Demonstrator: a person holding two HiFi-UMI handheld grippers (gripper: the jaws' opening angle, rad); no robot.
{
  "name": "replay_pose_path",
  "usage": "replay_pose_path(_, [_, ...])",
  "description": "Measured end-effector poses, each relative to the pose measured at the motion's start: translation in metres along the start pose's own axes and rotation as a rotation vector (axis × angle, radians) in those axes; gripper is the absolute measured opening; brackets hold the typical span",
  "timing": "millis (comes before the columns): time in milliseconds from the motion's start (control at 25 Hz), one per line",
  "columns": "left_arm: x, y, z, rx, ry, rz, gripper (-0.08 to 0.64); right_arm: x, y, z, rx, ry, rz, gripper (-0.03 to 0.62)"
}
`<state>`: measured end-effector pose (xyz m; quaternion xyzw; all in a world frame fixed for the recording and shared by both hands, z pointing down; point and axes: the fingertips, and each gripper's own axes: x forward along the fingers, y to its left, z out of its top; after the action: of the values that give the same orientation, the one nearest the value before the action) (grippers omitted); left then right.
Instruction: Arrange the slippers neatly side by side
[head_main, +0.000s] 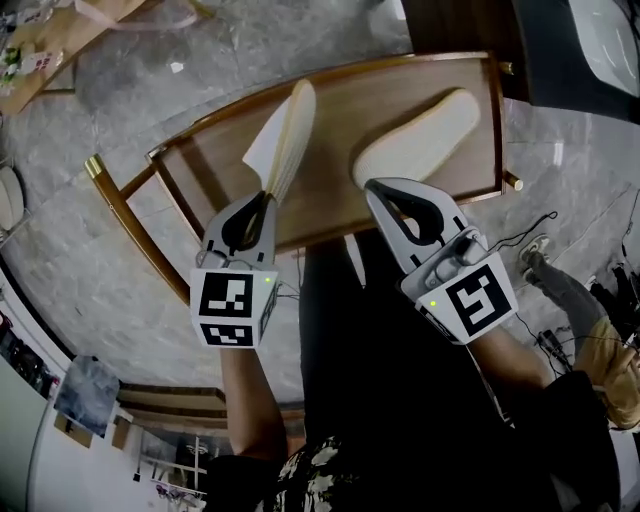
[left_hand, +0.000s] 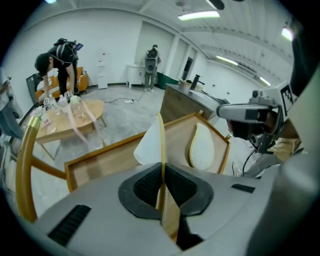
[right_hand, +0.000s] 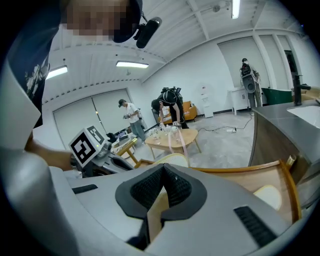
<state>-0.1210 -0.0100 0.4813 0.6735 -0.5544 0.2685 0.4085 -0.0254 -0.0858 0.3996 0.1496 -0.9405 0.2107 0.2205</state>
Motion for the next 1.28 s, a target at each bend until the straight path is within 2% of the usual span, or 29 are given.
replay_pose_path(160, [-0.018, 0.02, -0.011, -0.101, -0.033, 0.096, 0.023, 0.001, 0.005, -0.004, -0.014, 0.014, 0.025, -0.008])
replay_pose_path(360, [-0.03, 0.028, -0.022, -0.277, -0.1, 0.234, 0.023, 0.004, 0.013, -0.007, -0.035, 0.026, 0.062, -0.009])
replay_pose_path(600, [-0.017, 0.011, -0.032, -0.312, -0.121, 0.353, 0.023, 0.006, 0.011, -0.006, -0.068, 0.039, 0.077, -0.008])
replay_pose_path(720, [0.004, -0.013, -0.024, -0.315, -0.14, 0.335, 0.026, 0.002, 0.003, -0.01, -0.072, 0.048, 0.062, -0.009])
replay_pose_path(880, [0.035, -0.045, -0.015, -0.31, -0.148, 0.24, 0.031, -0.007, -0.011, -0.012, -0.07, 0.054, 0.041, -0.009])
replay_pose_path(1280, [0.077, -0.069, -0.005, -0.374, -0.151, 0.124, 0.041, -0.025, -0.038, -0.022, -0.047, 0.062, -0.019, -0.009])
